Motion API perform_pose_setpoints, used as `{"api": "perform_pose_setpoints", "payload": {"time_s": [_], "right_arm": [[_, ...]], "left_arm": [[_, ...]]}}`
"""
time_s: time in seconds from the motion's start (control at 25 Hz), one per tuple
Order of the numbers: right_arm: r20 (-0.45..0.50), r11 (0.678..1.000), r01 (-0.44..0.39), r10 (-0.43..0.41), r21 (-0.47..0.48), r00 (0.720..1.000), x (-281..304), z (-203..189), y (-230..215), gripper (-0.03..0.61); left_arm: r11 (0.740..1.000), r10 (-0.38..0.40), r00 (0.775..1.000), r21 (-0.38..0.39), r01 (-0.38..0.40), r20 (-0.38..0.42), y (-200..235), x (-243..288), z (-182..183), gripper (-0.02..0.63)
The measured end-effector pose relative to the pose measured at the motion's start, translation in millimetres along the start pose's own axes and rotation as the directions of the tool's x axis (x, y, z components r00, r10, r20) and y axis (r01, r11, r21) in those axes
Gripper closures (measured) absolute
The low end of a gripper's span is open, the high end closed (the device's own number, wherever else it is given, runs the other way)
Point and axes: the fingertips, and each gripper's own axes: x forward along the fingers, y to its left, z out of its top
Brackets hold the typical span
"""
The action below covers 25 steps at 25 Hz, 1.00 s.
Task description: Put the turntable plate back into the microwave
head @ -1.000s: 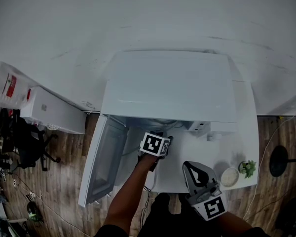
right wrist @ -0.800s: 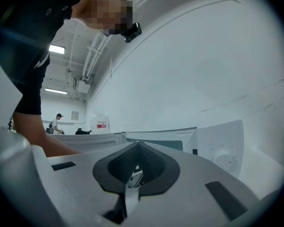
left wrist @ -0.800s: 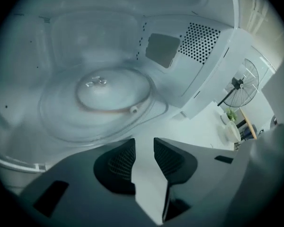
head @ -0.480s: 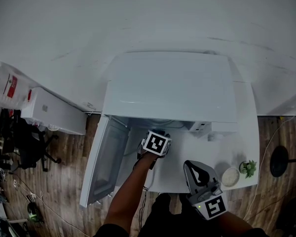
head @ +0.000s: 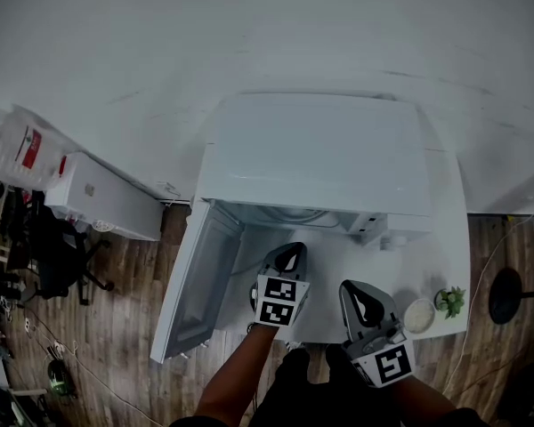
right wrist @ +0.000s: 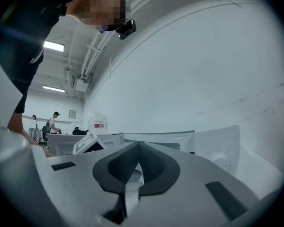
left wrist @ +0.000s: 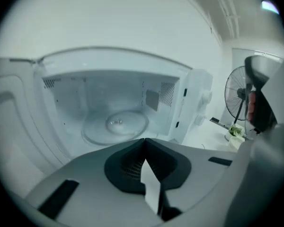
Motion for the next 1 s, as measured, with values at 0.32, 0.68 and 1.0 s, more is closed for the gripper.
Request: {"api": "perform_pose_setpoints", "payload": {"time_s": [0.32, 0.68, 1.0], "right_arm": [[0.009, 0.998, 0.033, -0.033, -0.048, 0.999, -6, 19, 1, 0.56], [-0.034, 0.997, 0.026, -0.029, -0.071, 0.999, -3, 26, 12, 0.561], [-0.043, 0.996, 0.03, -0.033, -0.085, 0.999, 1, 32, 12, 0.56]], "left_arm": [[0.999, 0.028, 0.982, -0.044, -0.02, 0.185, -24, -78, 28, 0.595], [0.992, 0.123, 0.908, -0.055, -0.11, 0.401, -27, -156, 49, 0.594], [0.991, 0.133, 0.915, -0.063, -0.117, 0.382, -24, -156, 51, 0.594]]}}
